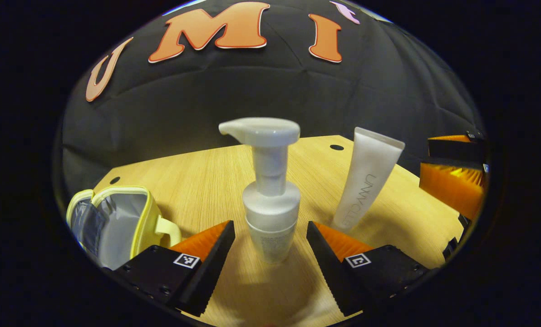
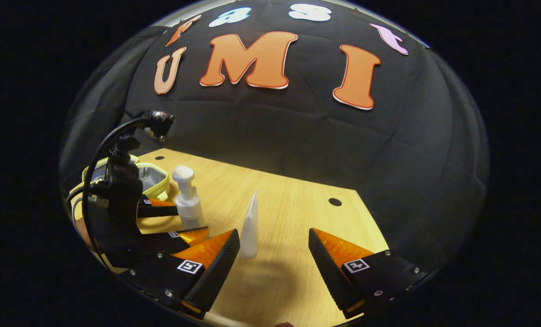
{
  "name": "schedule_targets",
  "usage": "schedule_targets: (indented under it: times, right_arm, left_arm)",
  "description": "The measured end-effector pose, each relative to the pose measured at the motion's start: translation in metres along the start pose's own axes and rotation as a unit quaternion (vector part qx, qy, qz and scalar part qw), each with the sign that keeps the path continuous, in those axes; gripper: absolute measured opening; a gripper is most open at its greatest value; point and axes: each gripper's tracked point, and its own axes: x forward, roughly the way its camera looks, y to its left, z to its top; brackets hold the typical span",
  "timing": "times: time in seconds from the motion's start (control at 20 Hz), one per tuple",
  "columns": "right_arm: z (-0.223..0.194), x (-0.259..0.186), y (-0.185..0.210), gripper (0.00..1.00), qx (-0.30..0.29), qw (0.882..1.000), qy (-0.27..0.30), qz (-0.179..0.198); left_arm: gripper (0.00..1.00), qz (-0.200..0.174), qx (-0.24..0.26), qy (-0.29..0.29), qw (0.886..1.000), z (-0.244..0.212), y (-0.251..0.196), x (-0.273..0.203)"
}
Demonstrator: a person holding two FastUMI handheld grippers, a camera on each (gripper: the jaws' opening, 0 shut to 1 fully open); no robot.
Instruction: First open the suitcase, pack the skin care products into it, and then close the suitcase.
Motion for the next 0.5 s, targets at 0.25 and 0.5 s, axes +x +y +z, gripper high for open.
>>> schedule_targets:
  times: [0.25, 0.5]
  right_arm:
    - [-0.024, 0.025, 0.009, 0.97, -0.002, 1.0, 0.018, 0.016]
    - [-0.05, 0.058, 0.014, 0.97, 0.015, 0.999, 0.043, 0.029]
  left_arm:
    - [0.9, -0.002, -0.009, -0.006, 1.0, -0.003, 0.002, 0.02]
    - [0.61, -0.002, -0.017, 0.001, 1.0, -0.002, 0.002, 0.021]
